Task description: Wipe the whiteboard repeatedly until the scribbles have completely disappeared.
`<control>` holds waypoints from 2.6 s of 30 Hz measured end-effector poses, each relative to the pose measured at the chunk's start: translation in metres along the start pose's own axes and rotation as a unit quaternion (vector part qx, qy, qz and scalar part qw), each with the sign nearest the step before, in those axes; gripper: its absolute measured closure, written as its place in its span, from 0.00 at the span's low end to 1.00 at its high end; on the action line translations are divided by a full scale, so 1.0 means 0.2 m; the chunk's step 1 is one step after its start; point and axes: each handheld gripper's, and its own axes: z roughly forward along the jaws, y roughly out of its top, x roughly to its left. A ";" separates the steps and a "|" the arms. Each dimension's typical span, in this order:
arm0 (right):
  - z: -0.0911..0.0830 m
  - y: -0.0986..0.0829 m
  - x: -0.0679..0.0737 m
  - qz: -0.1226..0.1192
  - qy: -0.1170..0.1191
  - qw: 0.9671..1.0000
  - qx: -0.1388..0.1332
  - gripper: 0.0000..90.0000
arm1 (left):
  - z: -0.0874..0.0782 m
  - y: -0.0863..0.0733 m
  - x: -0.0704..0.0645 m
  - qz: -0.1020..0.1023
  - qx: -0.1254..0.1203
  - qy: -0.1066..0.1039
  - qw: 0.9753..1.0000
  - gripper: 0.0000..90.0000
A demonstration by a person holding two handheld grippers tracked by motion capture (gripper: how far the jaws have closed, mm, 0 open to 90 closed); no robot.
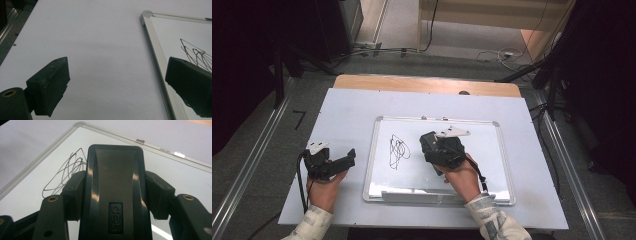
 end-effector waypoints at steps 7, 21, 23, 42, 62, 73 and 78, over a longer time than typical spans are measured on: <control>0.05 0.02 0.03 0.000 0.004 1.000 0.004 0.42 | 0.00 0.00 0.00 0.003 0.001 0.000 1.000 0.06; 0.13 0.07 0.11 -0.006 0.012 1.000 0.006 0.42 | -0.01 0.00 0.01 0.002 0.000 0.001 1.000 0.06; 0.15 0.08 0.11 -0.005 0.014 1.000 0.008 0.42 | 0.00 0.00 0.00 0.002 0.000 0.002 1.000 0.06; 0.29 0.13 0.18 -0.009 0.014 1.000 0.019 0.42 | -0.01 0.00 0.01 0.003 0.000 0.001 1.000 0.06; 0.44 0.16 0.16 -0.003 0.010 0.999 0.041 0.42 | 0.00 0.00 0.01 0.002 0.001 0.001 1.000 0.06; 0.51 0.17 0.16 -0.005 0.005 0.998 0.055 0.42 | 0.00 0.00 0.01 0.001 0.001 0.001 1.000 0.06; 0.54 0.16 0.15 -0.001 0.003 0.998 0.063 0.42 | 0.00 0.00 0.01 0.001 0.000 0.001 1.000 0.06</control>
